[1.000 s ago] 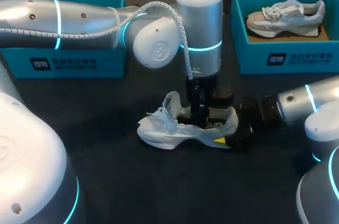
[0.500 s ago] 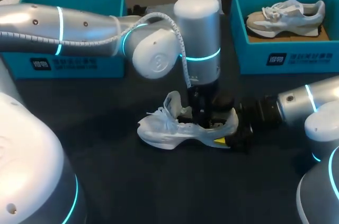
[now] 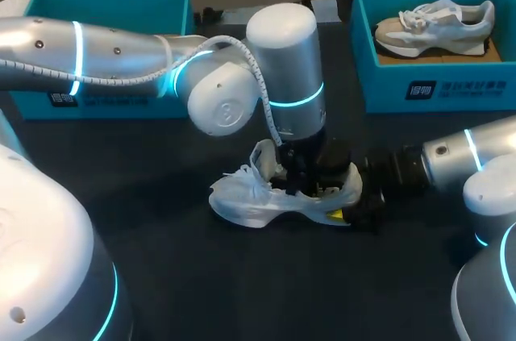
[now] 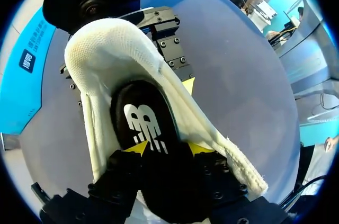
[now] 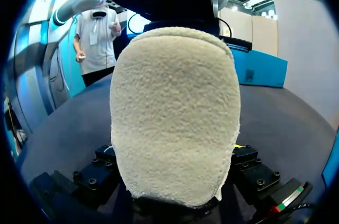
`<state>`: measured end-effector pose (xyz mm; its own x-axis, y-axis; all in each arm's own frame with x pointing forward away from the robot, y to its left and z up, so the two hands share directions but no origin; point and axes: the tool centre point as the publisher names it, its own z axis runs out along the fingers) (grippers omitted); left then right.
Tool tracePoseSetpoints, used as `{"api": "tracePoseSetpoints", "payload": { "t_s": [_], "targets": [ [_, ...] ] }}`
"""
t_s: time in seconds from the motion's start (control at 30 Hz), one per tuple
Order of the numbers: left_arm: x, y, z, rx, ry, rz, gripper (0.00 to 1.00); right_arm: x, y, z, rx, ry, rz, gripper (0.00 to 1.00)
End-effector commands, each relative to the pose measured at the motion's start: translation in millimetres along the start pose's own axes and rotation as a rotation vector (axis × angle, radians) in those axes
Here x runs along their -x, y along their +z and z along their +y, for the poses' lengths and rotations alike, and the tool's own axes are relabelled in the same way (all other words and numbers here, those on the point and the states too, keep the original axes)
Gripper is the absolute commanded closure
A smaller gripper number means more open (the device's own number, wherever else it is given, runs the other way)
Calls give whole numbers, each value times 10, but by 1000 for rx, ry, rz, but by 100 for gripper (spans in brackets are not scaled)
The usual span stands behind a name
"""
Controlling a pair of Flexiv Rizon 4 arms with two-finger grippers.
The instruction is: Take the shoe out of the shoebox, open the shoe tongue, remove and reinsert the insole, then place the shoe into the shoebox
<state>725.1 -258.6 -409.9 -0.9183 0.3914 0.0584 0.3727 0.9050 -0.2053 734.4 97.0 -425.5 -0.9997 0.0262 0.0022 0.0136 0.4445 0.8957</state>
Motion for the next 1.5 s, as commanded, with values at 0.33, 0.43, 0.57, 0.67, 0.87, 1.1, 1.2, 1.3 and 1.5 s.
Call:
{"api": "tracePoseSetpoints", "payload": {
  "t_s": [0.33, 0.43, 0.57, 0.67, 0.87, 1.1, 1.2, 1.3, 1.5],
  "targets": [
    [119, 362, 104, 13, -28, -34, 73, 6, 38, -24, -3, 1, -1, 100],
    [137, 394, 111, 17, -27, -35, 92, 6, 38, -24, -3, 1, -1, 100],
    [117, 395, 140, 23, -27, -32, 100, 6, 38, -24, -3, 1, -1, 100],
    [79, 329, 155, 31, -22, -21, 100, 6, 38, -24, -3, 1, -1, 100],
    [-16, 73, 183, 38, -10, 0, 100, 6, 38, -24, -3, 1, -1, 100],
    [-72, -124, 205, 33, -22, -3, 100, 6, 38, -24, -3, 1, -1, 100],
    [-77, -180, 221, 22, -33, -3, 100, 6, 38, -24, -3, 1, -1, 100],
    [-90, -243, 233, 9, -43, -4, 100, 6, 38, -24, -3, 1, -1, 100],
    [-111, -373, 228, -29, -61, -6, 100, 6, 38, -24, -3, 1, -1, 100]
  ]
}}
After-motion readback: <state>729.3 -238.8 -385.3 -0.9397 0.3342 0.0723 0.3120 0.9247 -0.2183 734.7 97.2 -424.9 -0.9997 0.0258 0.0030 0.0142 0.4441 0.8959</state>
